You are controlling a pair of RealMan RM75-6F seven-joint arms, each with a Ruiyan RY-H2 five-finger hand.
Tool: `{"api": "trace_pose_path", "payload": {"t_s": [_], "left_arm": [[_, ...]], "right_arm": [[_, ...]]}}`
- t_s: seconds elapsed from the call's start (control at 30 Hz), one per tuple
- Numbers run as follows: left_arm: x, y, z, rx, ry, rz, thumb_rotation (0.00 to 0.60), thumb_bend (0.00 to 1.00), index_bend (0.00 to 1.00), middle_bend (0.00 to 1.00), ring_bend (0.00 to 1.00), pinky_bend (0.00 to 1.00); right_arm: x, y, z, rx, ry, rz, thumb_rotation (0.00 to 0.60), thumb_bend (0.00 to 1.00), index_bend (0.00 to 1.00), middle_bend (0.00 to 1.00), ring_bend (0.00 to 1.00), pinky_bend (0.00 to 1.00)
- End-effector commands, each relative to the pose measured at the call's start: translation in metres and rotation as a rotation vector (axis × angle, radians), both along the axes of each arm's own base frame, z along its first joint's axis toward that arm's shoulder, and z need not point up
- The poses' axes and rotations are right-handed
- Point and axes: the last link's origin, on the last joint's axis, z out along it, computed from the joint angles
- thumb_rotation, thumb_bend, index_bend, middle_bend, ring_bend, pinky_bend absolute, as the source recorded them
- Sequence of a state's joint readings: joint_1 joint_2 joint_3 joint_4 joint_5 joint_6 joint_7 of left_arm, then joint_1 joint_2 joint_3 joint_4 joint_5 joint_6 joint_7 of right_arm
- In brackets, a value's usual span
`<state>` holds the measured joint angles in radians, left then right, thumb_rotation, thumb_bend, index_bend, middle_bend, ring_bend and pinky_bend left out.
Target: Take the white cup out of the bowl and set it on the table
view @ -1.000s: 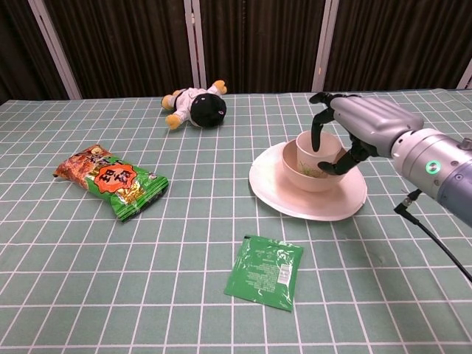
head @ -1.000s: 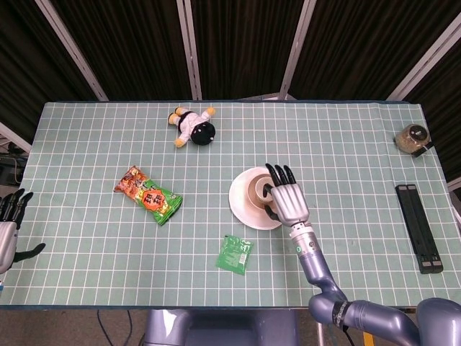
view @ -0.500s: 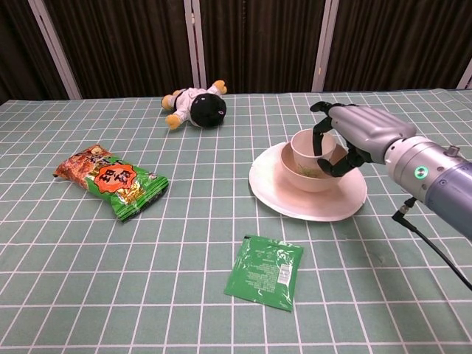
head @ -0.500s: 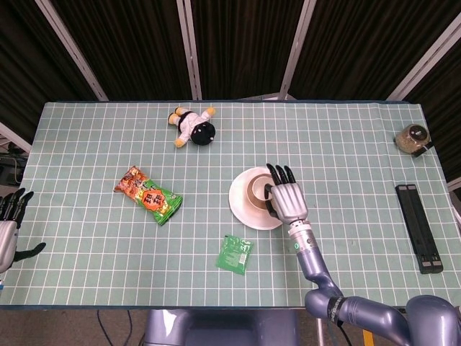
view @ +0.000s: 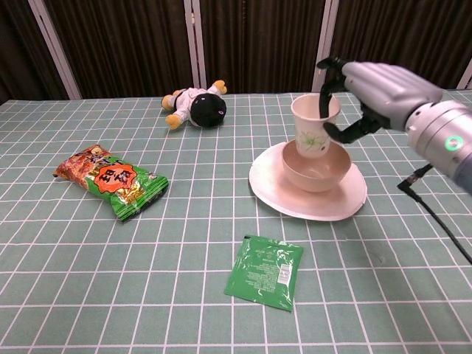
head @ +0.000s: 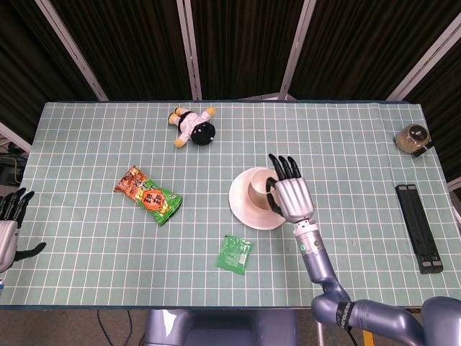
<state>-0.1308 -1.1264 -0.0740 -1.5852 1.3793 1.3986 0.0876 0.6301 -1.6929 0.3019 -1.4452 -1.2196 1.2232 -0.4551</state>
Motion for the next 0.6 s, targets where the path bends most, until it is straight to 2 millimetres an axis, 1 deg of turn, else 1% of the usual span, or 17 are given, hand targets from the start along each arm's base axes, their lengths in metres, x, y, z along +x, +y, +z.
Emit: {"api": "trace_pose_path", "payload": {"t_s": [0.03,0.1,0.2,0.3,0.37,0.43,0.5,0.6], "left_arm": [[0.001,0.000,0.000,0.000,0.002,-0.002,0.600,0.00,0.00,0.00,0.00,0.00],[0.001,-0.001,0.000,0.003,0.004,-0.004,0.600,0.00,0.00,0.00,0.00,0.00],[0.002,-0.001,0.000,0.006,0.005,-0.006,0.600,0.00,0.00,0.00,0.00,0.00],[0.003,-0.001,-0.001,0.005,0.011,-0.007,0.600,0.00,0.00,0.00,0.00,0.00],[0.003,-0.001,-0.002,0.004,0.015,-0.007,0.600,0.00,0.00,0.00,0.00,0.00],[0.004,-0.001,-0.003,0.003,0.019,-0.008,0.600,0.00,0.00,0.00,0.00,0.00],[0.005,-0.001,-0.004,0.002,0.024,-0.008,0.600,0.00,0.00,0.00,0.00,0.00],[0.005,-0.001,-0.004,0.001,0.029,-0.005,0.600,0.00,0.00,0.00,0.00,0.00]], "right_arm": [[-0.009,0.003,0.038,-0.094,0.003,-0.007,0.600,0.43,0.60,0.00,0.00,0.00],[-0.022,0.004,0.054,-0.126,0.007,-0.041,0.600,0.43,0.60,0.00,0.00,0.00],[-0.046,0.005,0.070,-0.148,0.019,-0.100,0.600,0.43,0.60,0.00,0.00,0.00],[-0.080,0.005,0.080,-0.148,0.028,-0.192,0.600,0.43,0.60,0.00,0.00,0.00],[-0.099,0.006,0.082,-0.140,0.032,-0.241,0.600,0.43,0.60,0.00,0.00,0.00],[-0.120,0.009,0.079,-0.118,0.032,-0.293,0.600,0.43,0.60,0.00,0.00,0.00],[-0.131,0.012,0.074,-0.100,0.034,-0.312,0.600,0.43,0.60,0.00,0.00,0.00],[-0.141,0.014,0.067,-0.080,0.035,-0.329,0.600,0.43,0.60,0.00,0.00,0.00]]}}
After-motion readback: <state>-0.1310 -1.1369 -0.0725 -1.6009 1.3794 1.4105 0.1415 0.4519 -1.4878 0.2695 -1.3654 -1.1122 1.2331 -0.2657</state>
